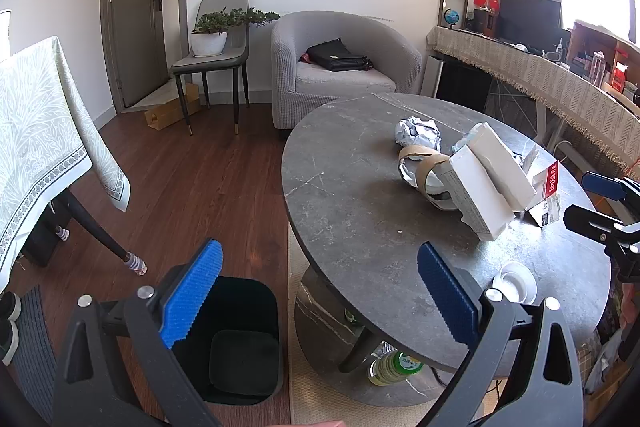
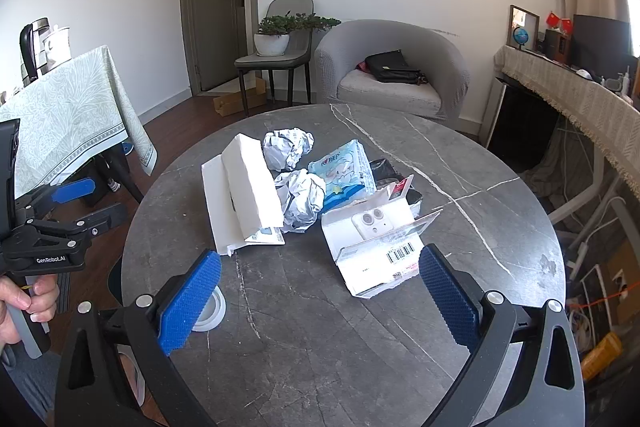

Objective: Collect trash

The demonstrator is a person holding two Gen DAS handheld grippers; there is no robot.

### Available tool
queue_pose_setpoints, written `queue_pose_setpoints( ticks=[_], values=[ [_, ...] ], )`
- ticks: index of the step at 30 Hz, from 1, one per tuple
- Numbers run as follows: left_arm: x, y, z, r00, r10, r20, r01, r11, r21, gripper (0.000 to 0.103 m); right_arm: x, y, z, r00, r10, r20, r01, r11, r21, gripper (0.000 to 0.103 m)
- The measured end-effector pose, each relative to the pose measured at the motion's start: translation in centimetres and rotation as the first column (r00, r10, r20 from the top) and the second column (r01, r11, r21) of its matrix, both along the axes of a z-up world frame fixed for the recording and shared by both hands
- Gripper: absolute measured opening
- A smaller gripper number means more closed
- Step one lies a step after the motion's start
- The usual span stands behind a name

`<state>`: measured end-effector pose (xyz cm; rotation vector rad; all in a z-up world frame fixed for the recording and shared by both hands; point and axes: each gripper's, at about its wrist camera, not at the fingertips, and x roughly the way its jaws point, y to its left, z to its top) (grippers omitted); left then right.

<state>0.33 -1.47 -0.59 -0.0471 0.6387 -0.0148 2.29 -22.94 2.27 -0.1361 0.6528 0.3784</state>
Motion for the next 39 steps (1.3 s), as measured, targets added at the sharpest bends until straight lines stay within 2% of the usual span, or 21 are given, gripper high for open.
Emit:
queue_pose_setpoints(
  ticks=[25,34,39],
  values=[
    [-0.08,0.0,0.02,1.0,-0.001,0.004,0.001,1.0,0.005,0.1,0.05,-0.05,-0.07,1.0,-0.001,-0.001,0.001,1.0,0.001,0.1],
    [-0.45,-0.08,0.33,0.999,-0.027,0.02,0.027,1.0,-0.012,0.1,0.22,-0.28,-0.58,1.0,-0.006,-0.017,0.006,1.0,0.01,0.1],
    [-0.53,-0.95,0.44,0.998,-0.047,0.028,0.047,0.999,0.014,0.1,0.46,-0.66,-0.89,0.999,-0.02,-0.028,0.02,1.0,0.016,0.1]
  ],
)
